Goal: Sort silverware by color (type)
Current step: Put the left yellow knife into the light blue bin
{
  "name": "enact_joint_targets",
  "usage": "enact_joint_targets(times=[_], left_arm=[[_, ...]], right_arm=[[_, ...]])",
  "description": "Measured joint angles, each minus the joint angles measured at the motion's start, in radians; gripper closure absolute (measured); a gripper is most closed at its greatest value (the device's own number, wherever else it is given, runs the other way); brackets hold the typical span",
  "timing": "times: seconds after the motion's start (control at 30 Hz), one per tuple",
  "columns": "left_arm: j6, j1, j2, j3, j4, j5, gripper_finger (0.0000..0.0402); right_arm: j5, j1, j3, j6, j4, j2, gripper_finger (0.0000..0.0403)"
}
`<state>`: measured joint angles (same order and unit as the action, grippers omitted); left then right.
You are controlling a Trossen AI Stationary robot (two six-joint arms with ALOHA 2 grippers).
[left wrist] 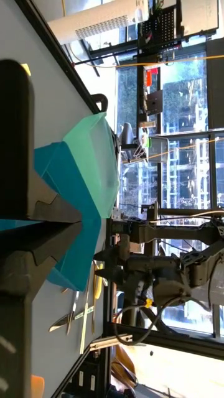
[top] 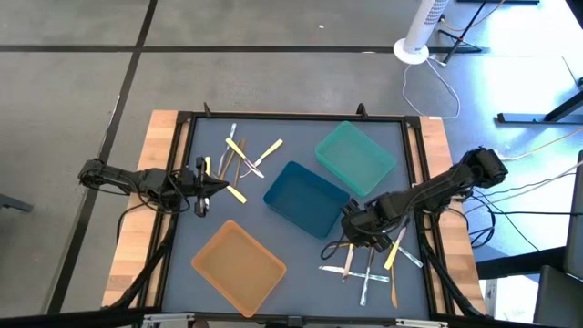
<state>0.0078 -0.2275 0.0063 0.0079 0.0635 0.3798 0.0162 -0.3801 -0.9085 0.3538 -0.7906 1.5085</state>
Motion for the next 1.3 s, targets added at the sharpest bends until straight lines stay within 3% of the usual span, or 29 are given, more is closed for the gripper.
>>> enact_joint_targets(times=[0.73,1.03,1.3], left_arm=[[0.000,0.000,0.000,0.000,0.000,0.000,0.0401],[0.000,0.000,0.000,0.000,0.000,0.000,0.0401],[0.000,0.000,0.000,0.000,0.000,0.000,0.0401]], right_arm=[[-0.060,0.001,0.001,0.053,0.002,0.158,0.0123],[-0.060,0.001,0.000,0.053,0.003,0.163,0.0124],[-0.049,0.000,0.000,0.053,-0.001,0.164,0.0188]])
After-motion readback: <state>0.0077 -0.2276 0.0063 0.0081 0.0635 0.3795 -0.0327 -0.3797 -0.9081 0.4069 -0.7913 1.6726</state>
